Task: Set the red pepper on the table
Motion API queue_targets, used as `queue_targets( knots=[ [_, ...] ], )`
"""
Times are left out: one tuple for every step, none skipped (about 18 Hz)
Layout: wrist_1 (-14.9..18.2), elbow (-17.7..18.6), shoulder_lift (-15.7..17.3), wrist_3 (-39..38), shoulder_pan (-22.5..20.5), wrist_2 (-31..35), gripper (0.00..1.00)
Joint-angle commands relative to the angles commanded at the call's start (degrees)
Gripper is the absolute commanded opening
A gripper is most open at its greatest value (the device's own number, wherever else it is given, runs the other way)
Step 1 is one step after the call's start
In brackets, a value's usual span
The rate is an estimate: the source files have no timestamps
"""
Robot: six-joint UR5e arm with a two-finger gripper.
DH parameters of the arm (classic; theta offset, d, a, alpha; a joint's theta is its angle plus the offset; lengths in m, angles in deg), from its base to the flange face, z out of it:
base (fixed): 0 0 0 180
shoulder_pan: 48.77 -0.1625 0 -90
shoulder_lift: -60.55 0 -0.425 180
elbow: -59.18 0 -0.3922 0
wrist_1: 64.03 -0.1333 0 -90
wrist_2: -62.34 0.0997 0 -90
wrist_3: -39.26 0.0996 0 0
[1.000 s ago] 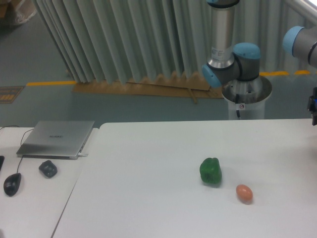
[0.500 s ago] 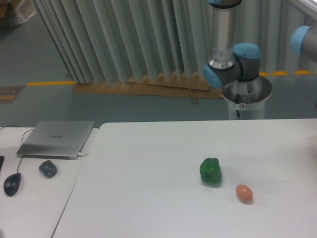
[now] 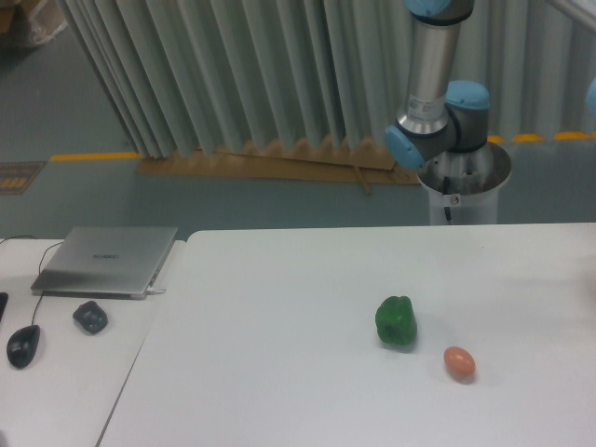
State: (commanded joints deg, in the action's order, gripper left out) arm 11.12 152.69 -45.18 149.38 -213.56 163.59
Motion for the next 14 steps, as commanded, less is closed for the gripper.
queue_targets(
  knots=[
    [-0.3, 0.8, 0.0, 0.5, -0.4, 0.0, 1.0],
    [-0.3, 0.4, -0.1, 1.1, -0.4, -0.1, 1.0],
    [-0.1, 0.4, -0.3, 2.1, -0.9, -0.3, 1.0],
    [-0.1, 0.4, -0.5, 3.5, -1.4, -0.7, 1.0],
    [-0.1, 0.3, -0.5, 4.6, -1.8, -1.2, 1.0],
    [0.0, 0.1, -0.5, 5.0, -2.3, -1.8, 1.0],
    [0.0, 0.1, -0.5, 5.0, -2.6, -2.3, 1.0],
    [0.0, 0.0, -0.7, 5.2, -2.8, -2.3, 1.0],
    [-0.3, -0.2, -1.1, 5.8, -2.9, -2.3, 1.0],
    [-0.3, -0.6, -1.5, 6.2, -2.9, -2.3, 1.0],
    [-0.2, -1.3, -1.7, 6.3, -2.9, -2.4, 1.0],
    [-0.2, -2.1, -2.3, 6.2, -2.9, -2.4, 1.0],
    [-0.3, -2.5, -3.1, 6.3, -2.9, -2.4, 1.0],
    [-0.4, -2.6, -3.6, 6.3, -2.9, -2.3, 1.0]
  ],
)
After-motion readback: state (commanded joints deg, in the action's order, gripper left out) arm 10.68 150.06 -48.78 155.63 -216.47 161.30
